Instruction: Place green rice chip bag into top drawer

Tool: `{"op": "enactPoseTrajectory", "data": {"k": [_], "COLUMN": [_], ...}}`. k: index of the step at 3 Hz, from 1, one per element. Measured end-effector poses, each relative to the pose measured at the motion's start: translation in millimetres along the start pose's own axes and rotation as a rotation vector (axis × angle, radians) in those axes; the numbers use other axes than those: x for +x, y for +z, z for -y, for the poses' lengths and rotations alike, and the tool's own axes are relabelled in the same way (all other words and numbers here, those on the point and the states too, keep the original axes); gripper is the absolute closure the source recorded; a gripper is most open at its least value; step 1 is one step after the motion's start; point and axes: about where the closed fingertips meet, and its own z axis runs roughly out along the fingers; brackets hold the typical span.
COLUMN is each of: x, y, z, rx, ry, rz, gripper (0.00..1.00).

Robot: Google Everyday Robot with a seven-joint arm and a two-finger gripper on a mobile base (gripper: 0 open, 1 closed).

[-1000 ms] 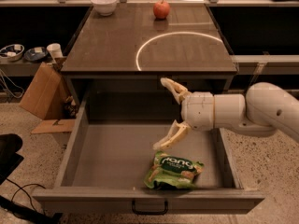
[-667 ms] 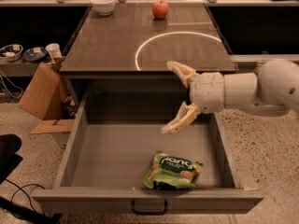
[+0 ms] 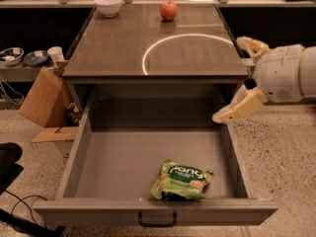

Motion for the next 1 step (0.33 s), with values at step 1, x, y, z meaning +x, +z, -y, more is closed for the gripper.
{"op": "enactPoseTrajectory", "data": {"k": [1], "x": [0.2], "y": [-27.2], "z": [10.8], "rx": [0.152], "ry": [-0.04], "rz": [-0.209], "gripper": [0.0]}}
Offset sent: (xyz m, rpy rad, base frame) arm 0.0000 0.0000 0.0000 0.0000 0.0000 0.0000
